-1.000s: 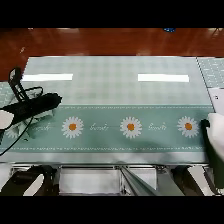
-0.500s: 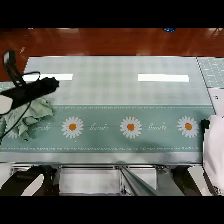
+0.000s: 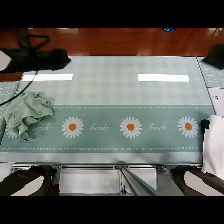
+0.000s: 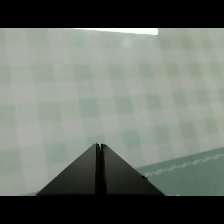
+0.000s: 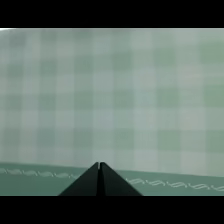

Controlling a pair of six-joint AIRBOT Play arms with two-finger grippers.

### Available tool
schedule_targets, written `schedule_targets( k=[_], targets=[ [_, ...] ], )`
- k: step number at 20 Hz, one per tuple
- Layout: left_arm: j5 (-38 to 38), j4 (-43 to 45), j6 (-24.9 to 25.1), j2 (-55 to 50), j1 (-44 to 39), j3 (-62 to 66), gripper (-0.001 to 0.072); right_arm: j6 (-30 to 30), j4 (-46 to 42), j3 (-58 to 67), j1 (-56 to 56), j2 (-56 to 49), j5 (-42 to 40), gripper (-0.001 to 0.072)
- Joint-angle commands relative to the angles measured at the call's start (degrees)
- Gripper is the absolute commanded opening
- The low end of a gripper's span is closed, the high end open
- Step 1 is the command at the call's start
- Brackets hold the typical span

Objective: Fold the shirts.

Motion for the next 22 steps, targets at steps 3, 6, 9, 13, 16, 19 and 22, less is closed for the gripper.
schedule_targets(
  k=[3, 6, 9, 13, 16, 19, 22],
  targets=[
    [-5.64, 12.00, -8.92, -2.43, -0.61, -12.28, 0.0025, 12.57, -26.71, -6.01, 20.41, -12.90, 2.43, 0.0021],
    [-5.60, 11.80, -8.04, -2.38, 0.74, -11.21, 0.0025, 13.44, -27.08, -8.09, 20.04, -14.43, 2.21, 0.0022],
    [-5.68, 11.76, -5.64, -2.40, 0.61, -10.67, 0.0025, 13.40, -27.10, -8.07, 20.06, -14.29, 2.75, 0.0022],
    [-5.68, 11.78, -5.64, -2.45, 0.61, -10.67, 0.0025, 13.40, -27.17, -8.07, 20.04, -14.29, 2.86, 0.0022],
    [-5.68, 11.78, -5.64, -2.45, 0.61, -10.67, 0.0025, 13.40, -27.17, -8.07, 20.04, -14.29, 2.84, 0.0022],
    [-5.68, 11.78, -5.64, -2.45, 0.61, -10.67, 0.0025, 13.40, -27.17, -8.07, 20.04, -14.29, 2.86, 0.0022],
    [-5.68, 11.78, -5.64, -2.45, 0.61, -10.67, 0.0025, 13.40, -27.17, -8.07, 20.04, -14.29, 2.84, 0.0022]
  ],
)
